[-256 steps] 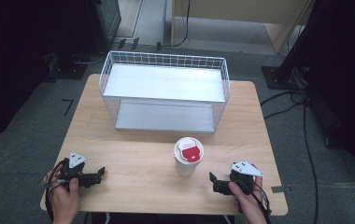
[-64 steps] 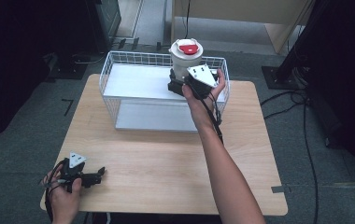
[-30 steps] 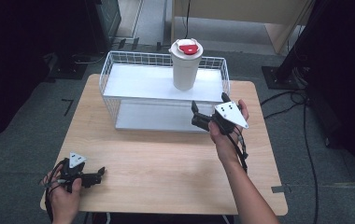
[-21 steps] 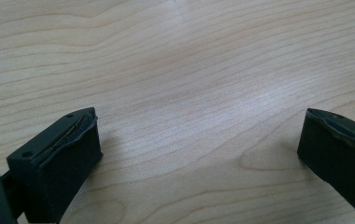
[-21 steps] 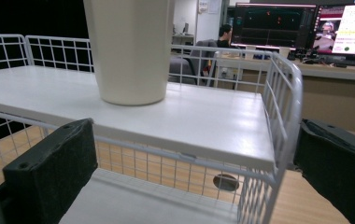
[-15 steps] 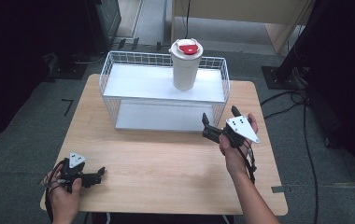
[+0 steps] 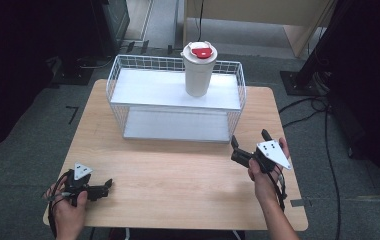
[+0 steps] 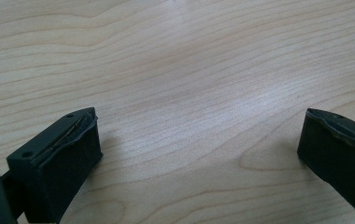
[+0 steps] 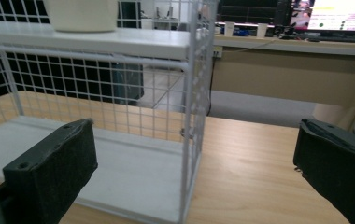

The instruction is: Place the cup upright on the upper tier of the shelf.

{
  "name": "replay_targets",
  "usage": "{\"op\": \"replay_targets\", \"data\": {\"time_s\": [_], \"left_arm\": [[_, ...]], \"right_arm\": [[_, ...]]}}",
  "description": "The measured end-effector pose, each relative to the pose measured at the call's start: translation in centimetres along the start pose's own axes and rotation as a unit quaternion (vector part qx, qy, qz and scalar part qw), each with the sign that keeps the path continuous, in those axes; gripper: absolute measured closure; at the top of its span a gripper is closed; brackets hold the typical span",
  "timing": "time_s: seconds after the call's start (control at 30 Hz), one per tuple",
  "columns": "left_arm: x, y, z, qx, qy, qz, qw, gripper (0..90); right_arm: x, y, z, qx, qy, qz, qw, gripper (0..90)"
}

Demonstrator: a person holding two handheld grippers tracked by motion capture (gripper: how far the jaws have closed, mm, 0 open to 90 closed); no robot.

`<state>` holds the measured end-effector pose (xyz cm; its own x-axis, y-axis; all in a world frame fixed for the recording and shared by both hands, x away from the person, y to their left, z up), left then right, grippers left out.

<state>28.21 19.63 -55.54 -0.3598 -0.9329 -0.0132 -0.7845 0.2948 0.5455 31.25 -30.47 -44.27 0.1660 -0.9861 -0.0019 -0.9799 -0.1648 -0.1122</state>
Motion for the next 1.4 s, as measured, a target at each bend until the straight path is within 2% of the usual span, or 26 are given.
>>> {"op": "replay_targets", "data": {"time_s": [0.03, 0.23, 0.47, 0.73, 1.07, 1.4], "left_arm": [[0.0, 0.0, 0.0, 0.000, 0.000, 0.000, 1.0000, 0.0], [0.0, -0.2, -0.1, 0.000, 0.002, -0.003, 1.0000, 0.0], [0.0, -0.5, -0.3, 0.000, 0.004, -0.006, 1.0000, 0.0], [0.0, -0.5, -0.3, 0.000, 0.004, -0.006, 1.0000, 0.0], [0.0, -0.5, -0.3, 0.000, 0.004, -0.006, 1.0000, 0.0], [0.0, -0.5, -0.3, 0.000, 0.004, -0.006, 1.0000, 0.0]], "right_arm": [[0.6, 0.7, 0.6, -0.005, -0.008, 0.008, 0.9999, 0.0], [2.0, 2.4, 1.9, -0.018, -0.021, 0.025, 0.9993, 0.0], [4.4, 5.1, 4.3, -0.056, -0.006, 0.050, 0.9971, 0.0], [6.0, 6.7, 6.5, -0.083, -0.007, 0.066, 0.9943, 0.0], [7.5, 8.0, 7.4, -0.101, -0.006, 0.071, 0.9923, 0.0], [9.1, 10.0, 8.1, -0.121, -0.002, 0.078, 0.9896, 0.0]]}}
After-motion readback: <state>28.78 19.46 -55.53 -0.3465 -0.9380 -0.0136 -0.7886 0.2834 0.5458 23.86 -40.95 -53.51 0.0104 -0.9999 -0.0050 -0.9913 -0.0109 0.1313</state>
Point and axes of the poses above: each handheld gripper's, and its own axes: y roughly backward along the jaws, z roughly out of its underside, x roughly to its right, the point moved 5 cm from there along -y, roughly forward along the jaws, and after that the axes turned 14 degrees about x, right-handed, at the moved point
